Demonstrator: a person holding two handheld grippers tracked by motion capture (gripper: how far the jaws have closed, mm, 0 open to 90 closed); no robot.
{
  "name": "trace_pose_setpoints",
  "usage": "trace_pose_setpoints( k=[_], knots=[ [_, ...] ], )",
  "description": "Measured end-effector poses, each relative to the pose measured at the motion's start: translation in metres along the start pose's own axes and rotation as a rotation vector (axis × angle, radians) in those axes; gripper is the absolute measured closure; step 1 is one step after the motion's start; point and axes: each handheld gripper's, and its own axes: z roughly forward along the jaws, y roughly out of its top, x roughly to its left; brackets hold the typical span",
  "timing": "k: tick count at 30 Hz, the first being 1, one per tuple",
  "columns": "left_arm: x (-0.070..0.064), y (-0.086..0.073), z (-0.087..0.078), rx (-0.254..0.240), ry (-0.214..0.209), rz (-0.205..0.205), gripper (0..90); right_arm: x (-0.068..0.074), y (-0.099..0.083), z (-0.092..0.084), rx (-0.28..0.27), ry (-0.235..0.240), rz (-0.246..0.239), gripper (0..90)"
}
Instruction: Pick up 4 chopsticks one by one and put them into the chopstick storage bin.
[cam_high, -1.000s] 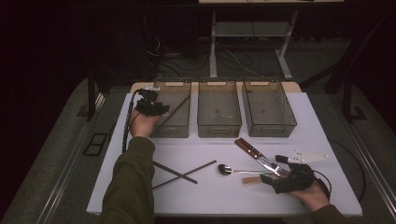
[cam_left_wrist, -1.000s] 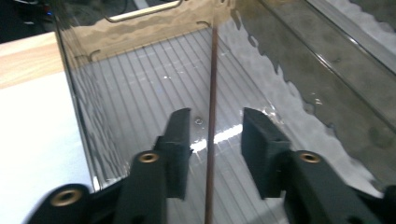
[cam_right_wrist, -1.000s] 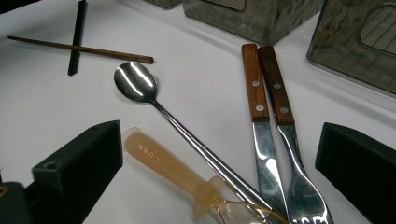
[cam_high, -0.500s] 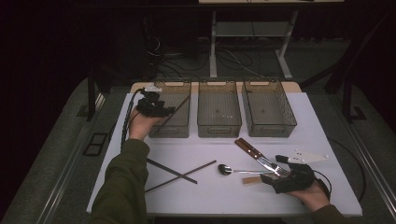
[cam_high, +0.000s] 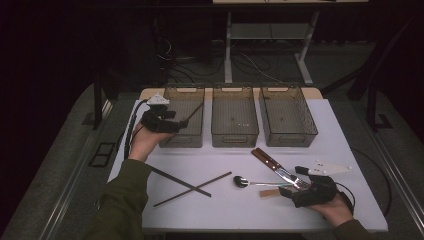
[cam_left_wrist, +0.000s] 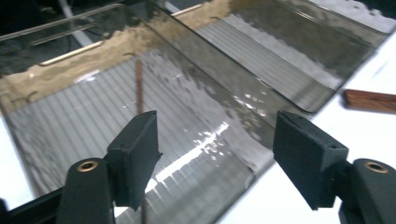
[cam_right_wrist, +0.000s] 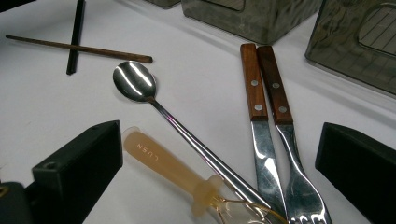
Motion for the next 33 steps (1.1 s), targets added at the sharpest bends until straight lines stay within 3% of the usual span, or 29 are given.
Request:
trace_pose_setpoints(
  k=[3,13,20,22,24,33],
  knots=[
    [-0.007,-0.002,-0.004,0.012,-0.009,0.035,28.6,0.0,0.0,0.0,0.0,-0.002,0.0,0.5],
    [-0.034,-0.016,-0.014,0.008,-0.048,0.084,22.8,0.0,0.0,0.0,0.0,-0.001,0.001,0.5],
    [-0.053,-0.036,-0.018,-0.007,-0.086,0.096,21.3,0.001,0.0,0.0,-0.001,0.002,-0.002,0.5],
    [-0.058,-0.046,-0.018,-0.034,-0.098,0.087,21.4,0.001,0.0,0.0,-0.006,0.013,-0.011,0.5],
    [-0.063,-0.053,-0.018,-0.013,-0.107,0.097,21.5,0.0,0.002,0.001,-0.011,0.029,-0.027,0.5],
    [-0.078,-0.074,-0.022,-0.004,-0.127,0.111,21.3,-0.004,0.004,0.002,-0.033,0.081,-0.033,0.5]
  ],
)
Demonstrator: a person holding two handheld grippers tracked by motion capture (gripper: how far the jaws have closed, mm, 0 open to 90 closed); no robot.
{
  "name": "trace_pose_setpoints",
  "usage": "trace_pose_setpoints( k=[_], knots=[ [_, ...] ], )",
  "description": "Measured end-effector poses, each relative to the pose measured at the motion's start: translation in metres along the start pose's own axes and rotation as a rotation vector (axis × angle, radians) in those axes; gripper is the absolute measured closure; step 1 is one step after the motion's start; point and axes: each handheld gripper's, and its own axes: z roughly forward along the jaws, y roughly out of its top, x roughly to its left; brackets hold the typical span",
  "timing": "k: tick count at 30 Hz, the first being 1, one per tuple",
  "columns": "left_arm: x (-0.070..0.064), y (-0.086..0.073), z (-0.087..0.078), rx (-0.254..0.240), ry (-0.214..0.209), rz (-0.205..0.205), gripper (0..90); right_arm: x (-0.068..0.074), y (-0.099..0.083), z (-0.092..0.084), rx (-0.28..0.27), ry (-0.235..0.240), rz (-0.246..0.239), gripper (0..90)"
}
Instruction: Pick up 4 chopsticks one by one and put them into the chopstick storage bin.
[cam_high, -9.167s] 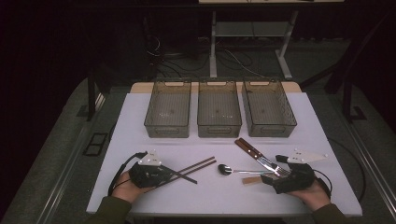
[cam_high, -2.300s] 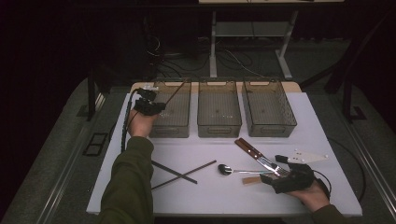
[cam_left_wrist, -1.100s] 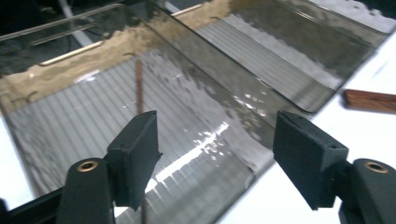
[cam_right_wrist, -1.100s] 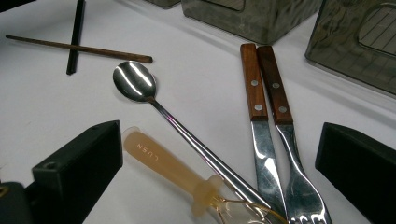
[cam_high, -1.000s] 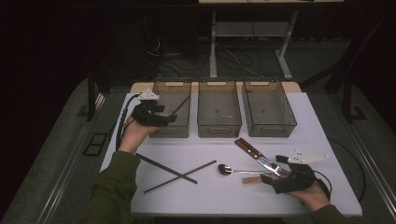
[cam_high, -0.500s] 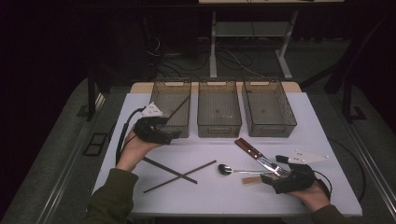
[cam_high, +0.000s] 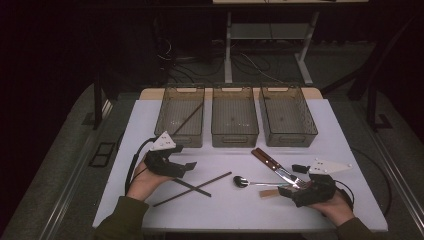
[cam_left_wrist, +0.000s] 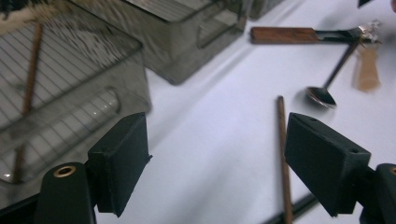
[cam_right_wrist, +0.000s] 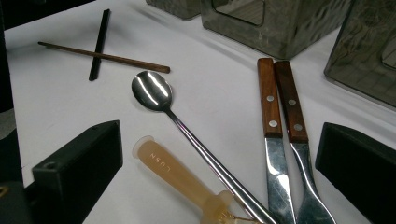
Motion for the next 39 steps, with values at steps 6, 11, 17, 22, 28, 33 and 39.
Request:
trace_pose_setpoints(
  k=[6,11,17,22,28,33,39],
  knots=[
    [-0.01,-0.012,-0.002,0.008,-0.012,0.017,21.6,0.002,0.0,0.0,-0.003,-0.007,0.0,0.4],
    [-0.017,-0.023,-0.006,0.019,-0.035,0.028,22.9,0.002,-0.001,-0.001,-0.003,-0.02,0.006,0.5],
    [-0.025,-0.033,-0.009,0.033,-0.049,0.037,25.1,0.003,-0.002,0.0,0.004,-0.021,0.009,0.5],
    [-0.027,-0.04,-0.012,0.045,-0.059,0.043,30.8,0.003,-0.002,0.0,0.007,-0.023,0.005,0.5],
    [-0.033,-0.046,-0.018,0.036,-0.056,0.021,41.0,0.004,-0.002,0.0,0.011,-0.023,0.005,0.5],
    [-0.036,-0.05,-0.021,0.046,-0.065,0.02,47.2,0.004,-0.002,0.0,0.014,-0.026,0.005,0.5],
    [-0.036,-0.053,-0.018,0.068,-0.097,0.015,55.4,0.005,-0.002,0.001,0.015,-0.03,0.004,0.5]
  ],
)
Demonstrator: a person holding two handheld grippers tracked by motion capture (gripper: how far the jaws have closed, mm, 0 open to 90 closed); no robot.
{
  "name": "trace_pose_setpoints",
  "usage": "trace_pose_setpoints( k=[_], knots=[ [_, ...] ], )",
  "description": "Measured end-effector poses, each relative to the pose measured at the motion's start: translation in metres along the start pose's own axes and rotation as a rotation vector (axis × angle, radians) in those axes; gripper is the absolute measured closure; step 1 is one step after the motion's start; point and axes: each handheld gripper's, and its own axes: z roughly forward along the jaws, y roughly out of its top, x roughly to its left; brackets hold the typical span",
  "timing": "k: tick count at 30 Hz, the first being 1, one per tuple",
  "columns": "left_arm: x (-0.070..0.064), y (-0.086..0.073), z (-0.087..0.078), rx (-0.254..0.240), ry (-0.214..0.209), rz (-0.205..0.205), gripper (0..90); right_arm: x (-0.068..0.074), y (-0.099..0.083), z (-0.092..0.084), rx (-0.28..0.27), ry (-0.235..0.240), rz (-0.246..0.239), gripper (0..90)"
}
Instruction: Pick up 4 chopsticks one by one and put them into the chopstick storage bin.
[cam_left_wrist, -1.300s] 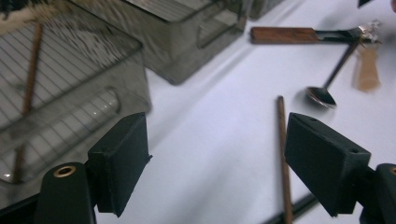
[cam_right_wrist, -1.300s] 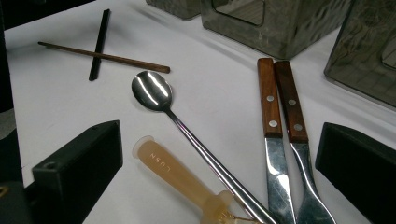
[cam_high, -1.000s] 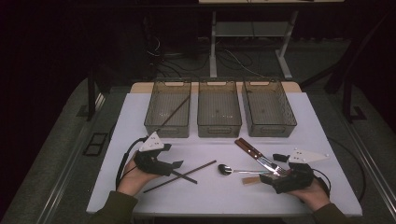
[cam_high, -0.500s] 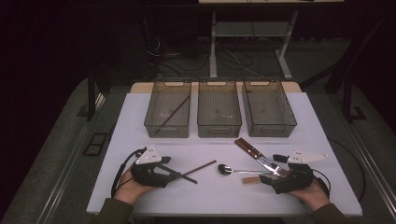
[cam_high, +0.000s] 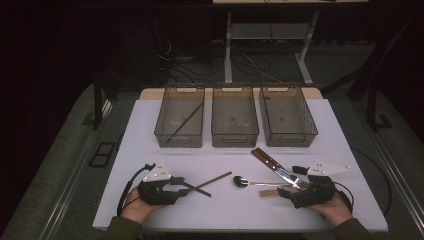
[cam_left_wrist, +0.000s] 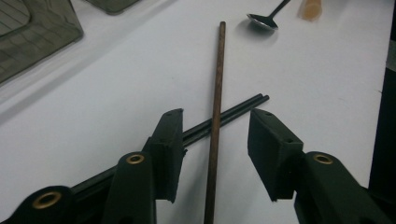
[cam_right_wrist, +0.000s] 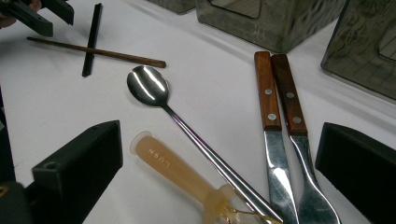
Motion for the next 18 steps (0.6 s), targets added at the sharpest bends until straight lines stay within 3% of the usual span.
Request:
trace_pose_setpoints(
  k=[6,18],
  knots=[
    [0.0,-0.0001,0.0024,0.036,-0.01,0.024,61.0,0.0004,-0.0001,0.0007,0.007,0.0,0.0,0.5],
    [0.0016,-0.0017,0.01,0.088,-0.008,0.032,71.4,0.0003,-0.0001,0.0015,0.008,-0.002,0.0,0.5]
  ],
)
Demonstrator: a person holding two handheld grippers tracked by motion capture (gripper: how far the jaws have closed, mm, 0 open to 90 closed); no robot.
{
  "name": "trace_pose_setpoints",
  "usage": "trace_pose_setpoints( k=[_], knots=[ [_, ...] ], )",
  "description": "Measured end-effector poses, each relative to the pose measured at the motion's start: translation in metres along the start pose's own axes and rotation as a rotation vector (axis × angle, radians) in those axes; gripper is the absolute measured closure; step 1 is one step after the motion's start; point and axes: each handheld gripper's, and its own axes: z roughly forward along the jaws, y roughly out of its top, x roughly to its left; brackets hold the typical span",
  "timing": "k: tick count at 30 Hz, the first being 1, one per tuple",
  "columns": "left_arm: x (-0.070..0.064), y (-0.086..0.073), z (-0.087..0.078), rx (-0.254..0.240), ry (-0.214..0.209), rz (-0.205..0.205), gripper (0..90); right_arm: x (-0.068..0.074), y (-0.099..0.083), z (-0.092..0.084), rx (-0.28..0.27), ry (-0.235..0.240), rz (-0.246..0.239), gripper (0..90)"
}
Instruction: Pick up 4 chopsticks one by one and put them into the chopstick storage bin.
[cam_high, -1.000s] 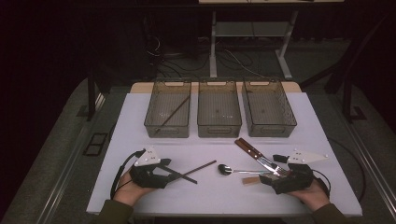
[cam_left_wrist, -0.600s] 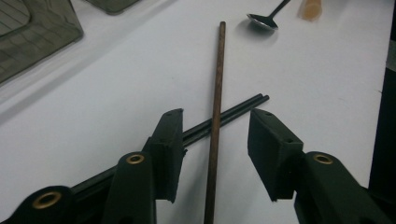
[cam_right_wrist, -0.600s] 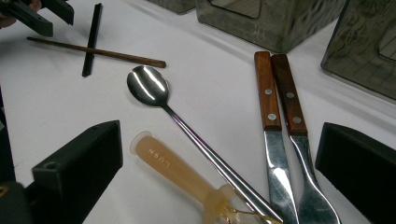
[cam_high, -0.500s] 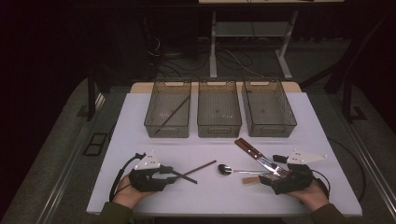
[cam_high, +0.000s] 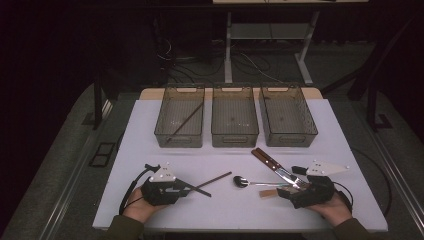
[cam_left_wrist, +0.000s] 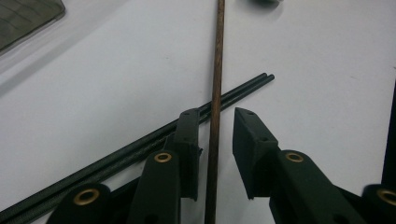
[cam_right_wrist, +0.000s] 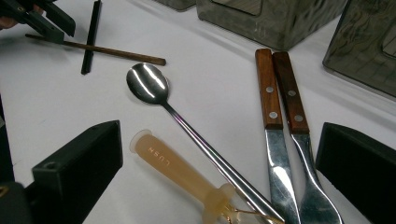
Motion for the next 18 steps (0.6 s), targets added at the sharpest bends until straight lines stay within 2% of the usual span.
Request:
trace_pose_setpoints(
  k=[10,15,18],
  knots=[
    [0.001,0.0,0.007,0.028,-0.008,0.005,76.5,0.0,0.0,0.0,0.0,0.0,-0.001,0.5],
    [0.002,0.0,0.012,0.064,-0.008,0.027,78.3,0.0,0.0,0.0,0.0,0.0,-0.001,0.5],
    [0.002,0.0,0.013,0.057,-0.008,0.028,81.7,0.0,0.0,0.0,0.0,0.001,-0.001,0.5]
  ],
)
